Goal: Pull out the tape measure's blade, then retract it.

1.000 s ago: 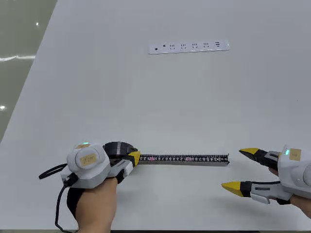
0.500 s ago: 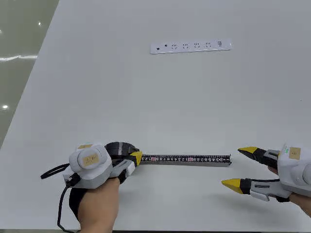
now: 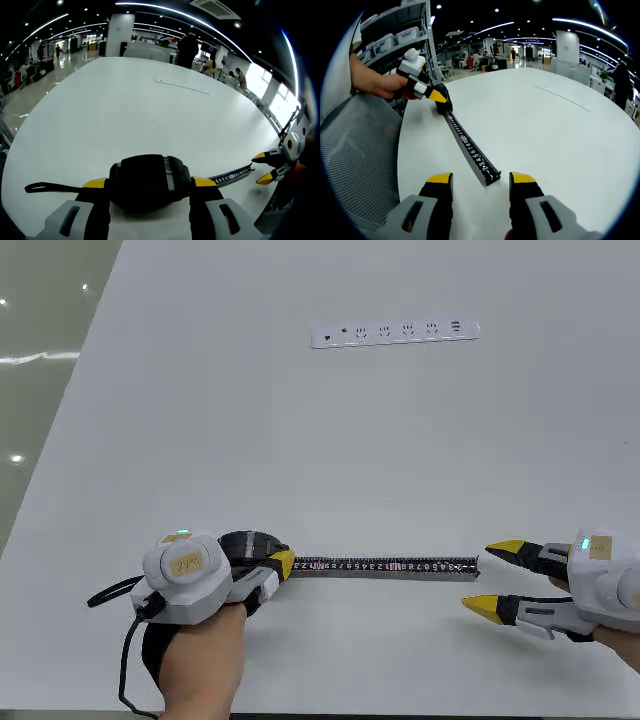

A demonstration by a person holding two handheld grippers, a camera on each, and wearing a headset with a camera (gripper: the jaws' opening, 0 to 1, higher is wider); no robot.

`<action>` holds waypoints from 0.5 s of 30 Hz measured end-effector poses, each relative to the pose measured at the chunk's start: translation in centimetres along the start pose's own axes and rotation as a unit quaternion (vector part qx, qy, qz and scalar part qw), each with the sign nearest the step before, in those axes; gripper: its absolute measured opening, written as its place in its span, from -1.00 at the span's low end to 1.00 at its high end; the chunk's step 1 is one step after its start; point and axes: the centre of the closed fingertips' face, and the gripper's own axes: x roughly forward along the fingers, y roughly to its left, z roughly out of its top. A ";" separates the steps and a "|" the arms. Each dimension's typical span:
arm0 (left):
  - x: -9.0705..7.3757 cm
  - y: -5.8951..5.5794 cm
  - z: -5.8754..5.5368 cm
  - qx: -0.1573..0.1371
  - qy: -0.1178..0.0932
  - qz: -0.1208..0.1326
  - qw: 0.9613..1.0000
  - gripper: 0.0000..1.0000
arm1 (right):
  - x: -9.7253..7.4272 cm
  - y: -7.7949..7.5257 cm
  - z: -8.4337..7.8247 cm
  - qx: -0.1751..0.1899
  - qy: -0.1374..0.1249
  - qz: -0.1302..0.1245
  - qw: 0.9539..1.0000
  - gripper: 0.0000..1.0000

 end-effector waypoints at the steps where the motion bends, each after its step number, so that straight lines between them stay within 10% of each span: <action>1: 0.0 0.0 0.0 0.000 0.000 0.000 1.000 0.23 | 0.1 0.0 0.0 -0.002 0.000 0.003 1.000 -0.19; 15: 0.0 0.0 0.0 0.000 0.002 -0.001 1.000 0.23 | 1.3 -0.8 -0.4 -0.040 0.017 0.019 0.999 -0.39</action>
